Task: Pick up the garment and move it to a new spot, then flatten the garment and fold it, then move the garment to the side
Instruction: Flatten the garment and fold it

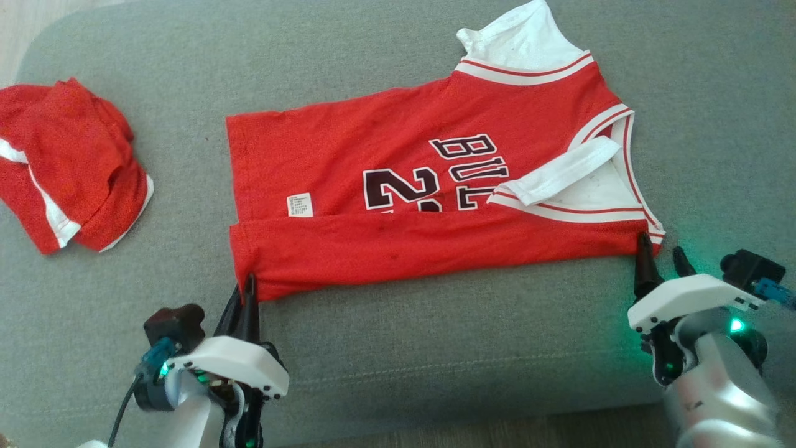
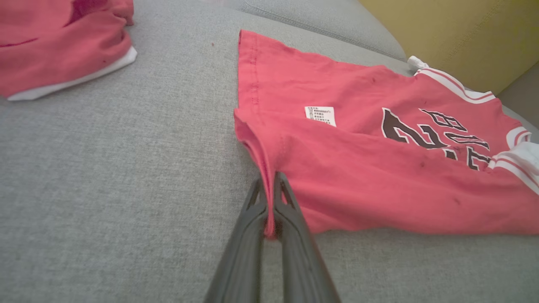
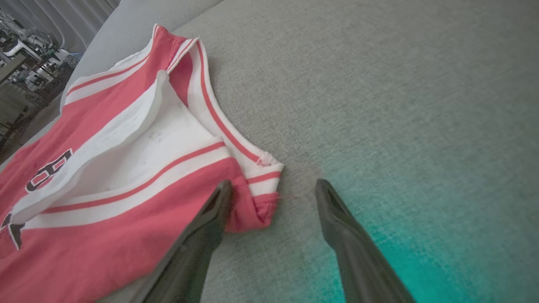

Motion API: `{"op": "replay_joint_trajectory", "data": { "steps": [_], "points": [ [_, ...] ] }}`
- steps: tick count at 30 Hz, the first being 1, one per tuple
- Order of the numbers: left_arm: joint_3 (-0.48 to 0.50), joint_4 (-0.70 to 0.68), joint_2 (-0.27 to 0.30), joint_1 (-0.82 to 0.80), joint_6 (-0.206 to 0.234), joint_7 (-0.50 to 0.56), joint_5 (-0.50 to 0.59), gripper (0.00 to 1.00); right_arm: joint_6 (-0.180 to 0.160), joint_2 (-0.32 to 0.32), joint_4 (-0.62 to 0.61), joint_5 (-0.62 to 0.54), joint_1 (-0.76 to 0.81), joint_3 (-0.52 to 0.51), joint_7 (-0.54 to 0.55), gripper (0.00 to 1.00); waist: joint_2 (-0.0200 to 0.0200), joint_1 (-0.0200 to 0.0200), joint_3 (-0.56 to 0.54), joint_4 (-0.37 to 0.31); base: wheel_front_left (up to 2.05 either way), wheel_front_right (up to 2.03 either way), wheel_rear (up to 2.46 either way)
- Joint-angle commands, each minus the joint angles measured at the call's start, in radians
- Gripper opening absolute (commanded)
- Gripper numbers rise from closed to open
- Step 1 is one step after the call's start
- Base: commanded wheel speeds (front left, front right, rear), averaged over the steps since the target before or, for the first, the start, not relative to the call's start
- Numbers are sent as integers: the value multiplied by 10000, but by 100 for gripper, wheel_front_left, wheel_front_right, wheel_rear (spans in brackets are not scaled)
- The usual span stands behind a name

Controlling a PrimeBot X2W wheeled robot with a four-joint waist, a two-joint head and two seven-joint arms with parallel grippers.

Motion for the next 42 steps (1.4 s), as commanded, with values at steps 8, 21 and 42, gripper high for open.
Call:
{"op": "replay_joint_trajectory", "data": {
  "steps": [8, 21, 42],
  "points": [
    [216, -219, 190, -319, 58, -133, -35, 0, -2, 5, 361, 448, -670, 950, -93, 0, 0, 0, 14, 55, 0, 0, 0],
    [148, 247, 395, 192, 50, -129, -89, 0, -2, 5, 1026, -5, -11, 1080, -88, 0, 0, 0, -898, -190, 0, 0, 0],
    [-111, -317, 713, 1202, 101, 278, -194, 100, -2, 5, 756, -278, 538, 785, 252, 100, 0, 0, -1429, -191, 0, 0, 0]
  ]
}}
